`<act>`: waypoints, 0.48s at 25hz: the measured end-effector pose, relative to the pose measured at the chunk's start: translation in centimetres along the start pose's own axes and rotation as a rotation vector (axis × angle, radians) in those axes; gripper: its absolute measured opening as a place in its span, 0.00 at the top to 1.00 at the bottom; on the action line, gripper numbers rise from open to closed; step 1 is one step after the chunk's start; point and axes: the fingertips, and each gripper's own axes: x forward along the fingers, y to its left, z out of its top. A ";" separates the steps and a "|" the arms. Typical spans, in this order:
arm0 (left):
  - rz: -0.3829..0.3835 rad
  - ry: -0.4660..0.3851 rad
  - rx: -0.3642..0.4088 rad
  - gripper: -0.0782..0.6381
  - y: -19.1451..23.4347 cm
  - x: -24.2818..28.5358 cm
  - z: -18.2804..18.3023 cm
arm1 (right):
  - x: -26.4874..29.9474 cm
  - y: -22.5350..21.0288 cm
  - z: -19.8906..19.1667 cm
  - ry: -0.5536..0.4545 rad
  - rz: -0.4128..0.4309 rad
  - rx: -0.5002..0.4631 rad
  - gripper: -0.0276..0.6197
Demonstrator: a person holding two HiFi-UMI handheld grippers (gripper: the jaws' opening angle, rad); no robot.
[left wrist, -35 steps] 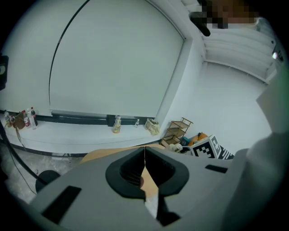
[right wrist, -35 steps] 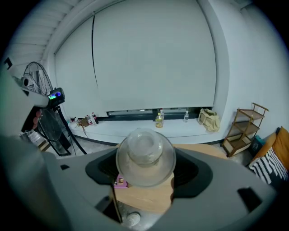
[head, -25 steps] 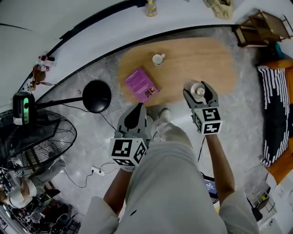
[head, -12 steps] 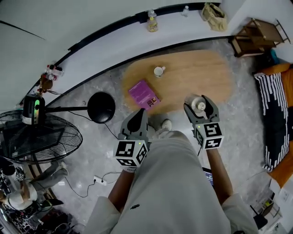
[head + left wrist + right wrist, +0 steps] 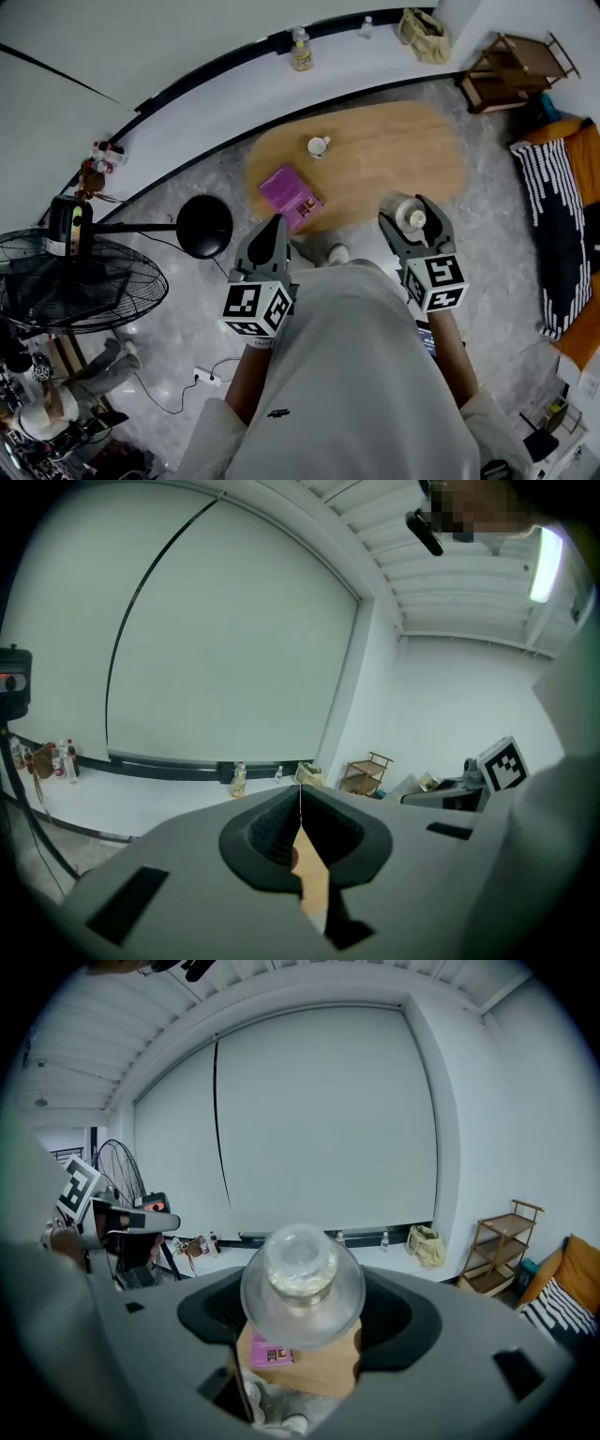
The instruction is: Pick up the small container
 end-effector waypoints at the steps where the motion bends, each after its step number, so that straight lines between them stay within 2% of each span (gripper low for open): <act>1: 0.000 -0.005 0.007 0.86 0.0 -0.1 0.1 | -0.4 0.0 0.2 -0.005 -0.006 0.005 0.44; 4: -0.003 -0.018 0.033 0.86 -0.1 -0.5 0.6 | -1.4 0.0 0.6 -0.026 -0.021 0.025 0.44; 12: -0.008 -0.048 0.047 0.86 -0.5 -0.9 1.8 | -3.3 0.6 1.7 -0.058 -0.033 0.039 0.44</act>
